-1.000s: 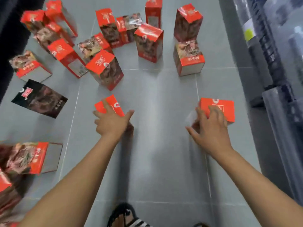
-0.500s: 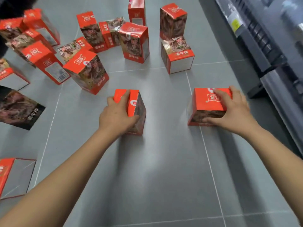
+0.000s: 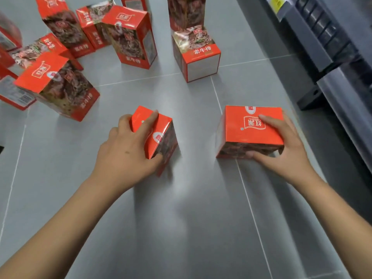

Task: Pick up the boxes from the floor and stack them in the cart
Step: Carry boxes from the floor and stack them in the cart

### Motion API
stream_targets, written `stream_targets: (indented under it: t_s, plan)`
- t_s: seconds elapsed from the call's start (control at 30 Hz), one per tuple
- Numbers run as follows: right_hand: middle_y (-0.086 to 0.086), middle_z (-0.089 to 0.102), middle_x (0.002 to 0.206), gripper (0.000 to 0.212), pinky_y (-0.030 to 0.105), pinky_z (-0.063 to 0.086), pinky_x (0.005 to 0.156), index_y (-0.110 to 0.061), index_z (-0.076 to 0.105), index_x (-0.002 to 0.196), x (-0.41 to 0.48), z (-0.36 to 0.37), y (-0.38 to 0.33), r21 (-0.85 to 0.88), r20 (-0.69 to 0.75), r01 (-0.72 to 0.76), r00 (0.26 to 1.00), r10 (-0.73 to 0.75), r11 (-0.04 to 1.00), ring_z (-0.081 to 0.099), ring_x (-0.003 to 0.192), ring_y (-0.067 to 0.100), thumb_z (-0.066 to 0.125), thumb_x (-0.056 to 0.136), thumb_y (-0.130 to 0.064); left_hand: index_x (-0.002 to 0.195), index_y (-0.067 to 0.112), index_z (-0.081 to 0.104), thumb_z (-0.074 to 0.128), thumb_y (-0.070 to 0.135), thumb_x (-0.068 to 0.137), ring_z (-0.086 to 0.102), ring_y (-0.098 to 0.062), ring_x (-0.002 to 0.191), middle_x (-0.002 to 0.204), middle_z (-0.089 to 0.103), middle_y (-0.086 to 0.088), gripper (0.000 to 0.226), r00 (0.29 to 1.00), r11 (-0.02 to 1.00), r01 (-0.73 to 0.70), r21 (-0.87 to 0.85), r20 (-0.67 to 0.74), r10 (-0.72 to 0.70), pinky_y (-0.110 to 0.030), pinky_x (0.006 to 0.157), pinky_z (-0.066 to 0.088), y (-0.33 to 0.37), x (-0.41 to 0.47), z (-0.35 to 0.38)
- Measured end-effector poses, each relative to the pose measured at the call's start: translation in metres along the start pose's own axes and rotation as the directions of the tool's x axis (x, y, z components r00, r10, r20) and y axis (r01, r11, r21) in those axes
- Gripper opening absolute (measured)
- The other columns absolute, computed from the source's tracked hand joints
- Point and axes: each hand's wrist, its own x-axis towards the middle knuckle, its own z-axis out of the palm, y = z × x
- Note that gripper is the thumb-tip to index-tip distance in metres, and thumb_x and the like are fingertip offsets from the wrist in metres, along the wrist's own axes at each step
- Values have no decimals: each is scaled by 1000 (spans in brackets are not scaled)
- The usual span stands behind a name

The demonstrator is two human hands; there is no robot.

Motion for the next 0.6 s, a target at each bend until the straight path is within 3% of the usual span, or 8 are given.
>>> stream_targets:
  t_s: [0.13,0.23,0.37,0.5,0.57,0.6]
  plan:
    - [8,46,127,71,16,37,102,-31,56,123,7,4,2,53,-28,-24,999,26,998,48,117,2,79,58,-48,147,47,13,59,62,69,46,-38,112,138,29,-11,92,998,998,57,-11,-19,-57,-46,82,46,13,7,7]
    - [7,43,125,74,17,36,102,-26,55,127,-2,18,-4,31,-56,-28,998,30,999,48,117,9,86,61,-40,147,47,14,63,57,69,45,-40,111,137,28,-11,93,995,995,94,-28,-24,-94,-47,81,44,23,10,7]
    - [9,38,128,79,10,33,103,-26,47,133,-13,30,-17,6,-50,-105,993,105,994,40,121,-7,87,66,-34,147,47,14,66,53,71,44,-42,113,138,28,-12,93,992,991,123,-56,2,-123,-51,85,45,27,13,6]
    - [13,40,127,75,6,34,99,-21,53,132,-26,39,-44,-5,-115,-221,969,219,975,41,114,-13,87,66,-33,148,46,19,67,47,71,46,-41,113,137,32,-12,91,987,976,161,-149,42,-156,-49,90,44,28,4,-5]
    - [11,42,128,72,11,40,99,-24,56,132,-30,41,-64,72,-164,-320,930,328,945,46,114,-7,84,66,-33,147,46,22,68,43,71,49,-40,111,135,35,-11,89,983,972,178,-154,71,-169,-46,90,44,29,-4,-19]
    - [8,43,128,72,10,42,96,-27,56,132,-31,36,-76,152,-187,-396,888,420,906,47,111,-12,86,66,-28,147,45,24,69,41,71,50,-40,111,134,35,-11,88,983,974,173,-147,82,-163,-45,89,44,30,-10,-29]
